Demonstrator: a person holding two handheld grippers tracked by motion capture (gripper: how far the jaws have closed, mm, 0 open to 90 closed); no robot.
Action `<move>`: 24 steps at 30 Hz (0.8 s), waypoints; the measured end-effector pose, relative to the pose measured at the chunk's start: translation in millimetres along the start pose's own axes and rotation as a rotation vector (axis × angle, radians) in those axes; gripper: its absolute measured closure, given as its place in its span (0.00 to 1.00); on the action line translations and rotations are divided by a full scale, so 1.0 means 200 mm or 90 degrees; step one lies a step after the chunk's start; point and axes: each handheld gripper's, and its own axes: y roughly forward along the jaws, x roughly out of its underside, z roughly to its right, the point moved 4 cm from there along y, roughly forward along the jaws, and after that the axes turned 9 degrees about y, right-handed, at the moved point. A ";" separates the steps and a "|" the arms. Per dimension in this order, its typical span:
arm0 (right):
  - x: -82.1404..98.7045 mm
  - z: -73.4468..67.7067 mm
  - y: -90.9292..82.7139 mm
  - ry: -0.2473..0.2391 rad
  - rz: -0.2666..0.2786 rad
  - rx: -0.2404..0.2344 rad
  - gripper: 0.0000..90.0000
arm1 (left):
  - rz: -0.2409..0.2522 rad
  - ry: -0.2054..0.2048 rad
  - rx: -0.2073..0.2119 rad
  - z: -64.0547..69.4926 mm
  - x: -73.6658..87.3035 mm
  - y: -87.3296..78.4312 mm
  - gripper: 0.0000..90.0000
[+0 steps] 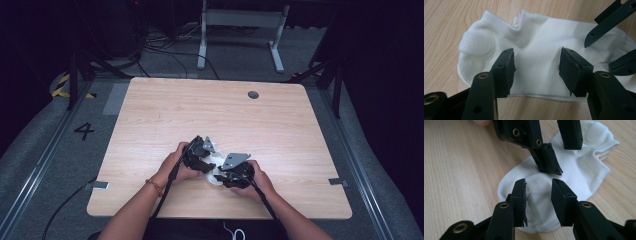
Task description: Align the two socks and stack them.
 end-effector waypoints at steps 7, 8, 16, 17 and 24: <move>0.05 0.02 -0.02 0.036 -0.014 -0.053 0.71 | -0.001 -0.006 0.016 0.00 0.00 0.00 0.53; 0.05 0.02 -0.02 0.036 -0.014 -0.053 0.71 | 0.001 -0.004 0.019 0.01 0.00 0.00 0.53; 0.12 -0.06 -0.11 0.038 -0.061 -0.093 0.69 | -0.005 0.035 0.048 0.14 -0.05 0.01 0.53; 0.12 -0.06 -0.11 0.038 -0.061 -0.093 0.69 | -0.003 0.039 0.050 0.16 -0.06 0.01 0.53; 0.21 -0.14 -0.30 -0.047 0.007 -0.125 0.75 | -0.005 0.069 0.068 0.24 -0.09 0.01 0.55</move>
